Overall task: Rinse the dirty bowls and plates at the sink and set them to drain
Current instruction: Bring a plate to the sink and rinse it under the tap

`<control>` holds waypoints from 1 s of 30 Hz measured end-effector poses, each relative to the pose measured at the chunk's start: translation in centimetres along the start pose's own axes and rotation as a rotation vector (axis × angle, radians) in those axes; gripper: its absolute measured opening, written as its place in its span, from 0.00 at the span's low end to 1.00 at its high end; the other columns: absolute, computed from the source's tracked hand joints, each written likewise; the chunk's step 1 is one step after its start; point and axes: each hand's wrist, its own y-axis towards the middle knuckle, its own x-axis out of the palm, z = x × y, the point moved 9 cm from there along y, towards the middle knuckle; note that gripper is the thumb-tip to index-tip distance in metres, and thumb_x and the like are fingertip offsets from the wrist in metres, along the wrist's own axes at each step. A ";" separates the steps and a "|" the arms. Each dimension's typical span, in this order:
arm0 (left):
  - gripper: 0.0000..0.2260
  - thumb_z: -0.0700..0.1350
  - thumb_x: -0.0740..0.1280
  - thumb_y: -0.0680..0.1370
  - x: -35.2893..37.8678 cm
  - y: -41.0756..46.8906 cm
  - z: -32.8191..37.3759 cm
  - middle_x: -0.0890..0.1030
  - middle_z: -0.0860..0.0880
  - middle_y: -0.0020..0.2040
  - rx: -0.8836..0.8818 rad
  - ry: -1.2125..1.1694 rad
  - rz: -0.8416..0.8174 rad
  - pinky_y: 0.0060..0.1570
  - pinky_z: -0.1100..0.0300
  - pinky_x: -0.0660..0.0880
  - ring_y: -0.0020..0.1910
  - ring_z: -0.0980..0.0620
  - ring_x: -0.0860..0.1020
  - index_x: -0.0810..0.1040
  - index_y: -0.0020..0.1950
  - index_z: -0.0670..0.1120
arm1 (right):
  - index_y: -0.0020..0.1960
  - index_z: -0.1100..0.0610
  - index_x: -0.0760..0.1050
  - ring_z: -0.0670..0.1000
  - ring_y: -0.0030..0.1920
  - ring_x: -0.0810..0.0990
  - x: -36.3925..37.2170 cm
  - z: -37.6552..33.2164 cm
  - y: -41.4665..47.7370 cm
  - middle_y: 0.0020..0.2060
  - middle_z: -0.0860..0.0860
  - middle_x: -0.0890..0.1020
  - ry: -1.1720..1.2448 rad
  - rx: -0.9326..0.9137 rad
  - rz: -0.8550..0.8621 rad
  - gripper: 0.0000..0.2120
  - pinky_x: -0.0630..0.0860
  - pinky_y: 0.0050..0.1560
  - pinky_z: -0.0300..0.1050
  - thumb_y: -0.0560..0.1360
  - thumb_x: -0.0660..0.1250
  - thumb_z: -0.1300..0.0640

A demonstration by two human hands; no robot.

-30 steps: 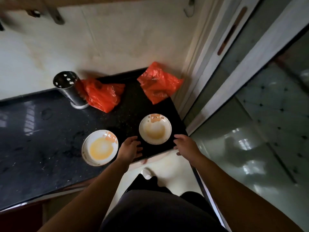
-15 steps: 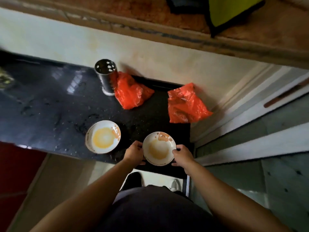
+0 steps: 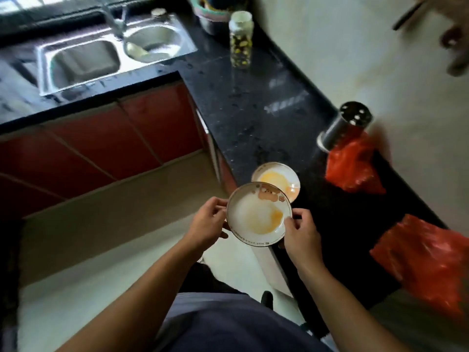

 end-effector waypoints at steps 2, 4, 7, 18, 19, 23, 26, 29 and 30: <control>0.07 0.40 0.62 0.85 -5.7 -0.6 -0.2 0.86 0.49 0.47 -0.007 -0.085 0.117 0.34 0.58 0.82 0.36 0.55 0.85 0.79 0.56 0.48 | 0.53 0.45 0.73 0.50 0.43 0.82 4.4 -4.7 0.4 0.40 0.43 0.82 -0.007 -0.071 -0.105 0.04 0.77 0.36 0.43 0.80 0.64 0.53; 0.07 0.41 0.62 0.85 -10.8 -0.7 -0.8 0.87 0.50 0.44 -0.009 -0.145 0.192 0.34 0.59 0.82 0.36 0.54 0.85 0.79 0.56 0.48 | 0.54 0.46 0.74 0.53 0.46 0.83 9.1 -8.6 0.3 0.44 0.46 0.83 0.008 -0.112 -0.214 0.05 0.83 0.45 0.55 0.80 0.63 0.53; 0.07 0.41 0.62 0.85 -18.3 -0.1 -1.7 0.87 0.51 0.42 -0.015 -0.222 0.286 0.34 0.57 0.82 0.37 0.53 0.86 0.80 0.56 0.48 | 0.56 0.44 0.74 0.50 0.49 0.83 16.2 -14.5 0.4 0.47 0.44 0.83 -0.037 -0.205 -0.320 0.06 0.84 0.47 0.57 0.79 0.62 0.50; 0.05 0.42 0.64 0.84 -41.5 7.6 -2.7 0.87 0.43 0.43 -0.082 -0.435 0.454 0.35 0.53 0.81 0.33 0.47 0.83 0.80 0.55 0.47 | 0.48 0.41 0.77 0.40 0.40 0.81 38.6 -33.4 1.9 0.39 0.43 0.83 -0.031 -0.288 -0.532 0.04 0.73 0.37 0.34 0.79 0.66 0.50; 0.05 0.41 0.64 0.84 -42.9 8.8 -2.7 0.86 0.43 0.43 -0.087 -0.453 0.461 0.35 0.52 0.82 0.33 0.46 0.82 0.80 0.56 0.47 | 0.48 0.41 0.77 0.42 0.40 0.80 40.2 -34.5 2.6 0.39 0.44 0.83 -0.041 -0.285 -0.537 0.03 0.73 0.38 0.38 0.79 0.66 0.49; 0.06 0.42 0.64 0.84 -47.6 14.4 -1.5 0.87 0.45 0.49 -0.077 -0.474 0.482 0.37 0.53 0.83 0.35 0.44 0.83 0.81 0.57 0.49 | 0.49 0.40 0.77 0.43 0.41 0.82 46.2 -38.8 6.7 0.41 0.45 0.84 -0.076 -0.286 -0.563 0.03 0.74 0.41 0.41 0.79 0.66 0.48; 0.07 0.46 0.66 0.82 -51.4 19.4 0.1 0.87 0.48 0.51 -0.054 -0.467 0.484 0.38 0.57 0.83 0.37 0.46 0.84 0.81 0.57 0.55 | 0.50 0.40 0.76 0.44 0.41 0.83 50.9 -42.2 10.7 0.42 0.46 0.85 -0.095 -0.297 -0.590 0.04 0.76 0.40 0.39 0.79 0.65 0.50; 0.11 0.43 0.65 0.83 -55.1 24.4 2.2 0.87 0.50 0.50 -0.051 -0.511 0.464 0.38 0.56 0.84 0.40 0.43 0.86 0.77 0.60 0.59 | 0.52 0.45 0.77 0.47 0.36 0.85 55.9 -46.5 14.3 0.40 0.49 0.85 -0.060 -0.300 -0.635 0.05 0.79 0.32 0.38 0.80 0.65 0.54; 0.13 0.42 0.65 0.83 -56.2 25.9 2.8 0.87 0.48 0.50 -0.070 -0.525 0.468 0.38 0.55 0.84 0.41 0.41 0.87 0.75 0.61 0.60 | 0.52 0.46 0.76 0.48 0.35 0.85 57.5 -47.8 15.3 0.41 0.51 0.85 -0.056 -0.284 -0.661 0.05 0.81 0.31 0.41 0.80 0.65 0.55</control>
